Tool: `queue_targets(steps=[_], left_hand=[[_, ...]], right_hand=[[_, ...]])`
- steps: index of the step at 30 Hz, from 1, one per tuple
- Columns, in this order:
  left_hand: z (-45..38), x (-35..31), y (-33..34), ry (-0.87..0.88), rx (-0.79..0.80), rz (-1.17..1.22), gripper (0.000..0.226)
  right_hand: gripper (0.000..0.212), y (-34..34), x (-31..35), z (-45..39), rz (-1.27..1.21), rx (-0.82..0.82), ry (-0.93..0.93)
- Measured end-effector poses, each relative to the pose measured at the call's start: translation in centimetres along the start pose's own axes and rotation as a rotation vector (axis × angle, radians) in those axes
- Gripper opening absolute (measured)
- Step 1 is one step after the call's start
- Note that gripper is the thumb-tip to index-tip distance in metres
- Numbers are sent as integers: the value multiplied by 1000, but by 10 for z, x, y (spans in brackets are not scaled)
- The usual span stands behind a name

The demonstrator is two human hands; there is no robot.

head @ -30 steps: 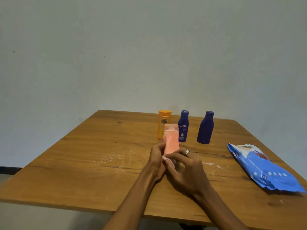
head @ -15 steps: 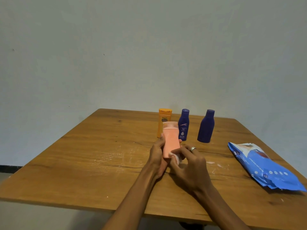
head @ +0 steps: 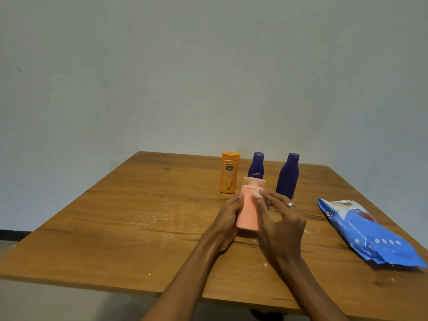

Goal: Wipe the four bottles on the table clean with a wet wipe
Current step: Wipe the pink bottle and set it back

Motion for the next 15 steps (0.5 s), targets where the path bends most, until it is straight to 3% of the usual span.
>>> queue_targets(steps=[6, 15], left_hand=[[-3, -1, -11, 26, -107, 6, 51], [4, -4, 0, 22, 41, 9, 28]], right_hand=[[23, 2, 0, 5, -11, 85, 27], [40, -12, 1, -8, -77, -140, 6]])
Point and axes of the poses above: each hand's wrist, its own z-axis away from the middle knuckle, its own y-axis out of the palm, x = y × z, the point moved 4 cm from there along -z, towards the middle knuckle, and after that the axes turned 14 degrees about -z, right-handed, at the moved point
